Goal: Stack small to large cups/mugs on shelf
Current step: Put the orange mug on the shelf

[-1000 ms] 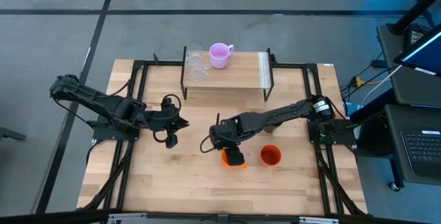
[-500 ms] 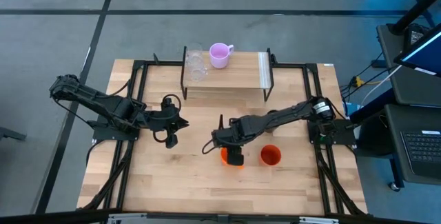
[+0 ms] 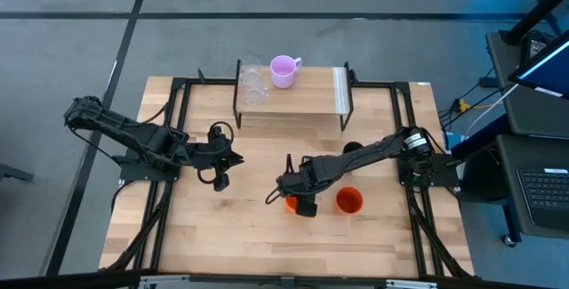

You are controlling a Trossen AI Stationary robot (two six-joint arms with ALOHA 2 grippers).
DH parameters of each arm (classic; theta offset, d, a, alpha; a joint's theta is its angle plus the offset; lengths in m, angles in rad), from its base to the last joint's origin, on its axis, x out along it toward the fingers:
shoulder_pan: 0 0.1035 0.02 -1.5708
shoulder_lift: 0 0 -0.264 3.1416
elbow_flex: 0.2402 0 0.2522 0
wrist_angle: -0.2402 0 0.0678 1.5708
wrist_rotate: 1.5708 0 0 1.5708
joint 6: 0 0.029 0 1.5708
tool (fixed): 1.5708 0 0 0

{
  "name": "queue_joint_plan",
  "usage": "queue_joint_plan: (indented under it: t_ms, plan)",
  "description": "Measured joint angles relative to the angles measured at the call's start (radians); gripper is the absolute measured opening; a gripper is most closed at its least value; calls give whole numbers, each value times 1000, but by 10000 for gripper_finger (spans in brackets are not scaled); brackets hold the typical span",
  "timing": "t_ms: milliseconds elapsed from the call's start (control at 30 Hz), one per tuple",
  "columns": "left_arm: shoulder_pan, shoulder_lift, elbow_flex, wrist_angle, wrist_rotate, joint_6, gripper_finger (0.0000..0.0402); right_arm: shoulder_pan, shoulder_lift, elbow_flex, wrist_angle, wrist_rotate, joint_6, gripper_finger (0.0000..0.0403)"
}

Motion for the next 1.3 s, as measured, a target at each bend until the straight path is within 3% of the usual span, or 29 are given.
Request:
queue_joint_plan:
  t_ms: [267,400,533,767,900,1100,1300]
  plan:
    - [0,0,0,0,0,0,41,-10,0,-31,64,-1,-59,159]
    - [0,0,0,0,0,0,41,-22,0,-31,69,-26,-96,111]
    - [0,0,0,0,0,0,41,-37,0,-31,97,-28,-164,25]
    - [0,0,0,0,0,1,41,-68,2,0,94,-25,-385,11]
    - [0,0,0,0,0,2,41,-100,2,120,14,2,-499,11]
    - [0,0,0,-1,0,2,41,-181,2,400,-246,124,-616,11]
    - [0,0,0,-1,0,2,41,-322,2,638,-326,92,-808,11]
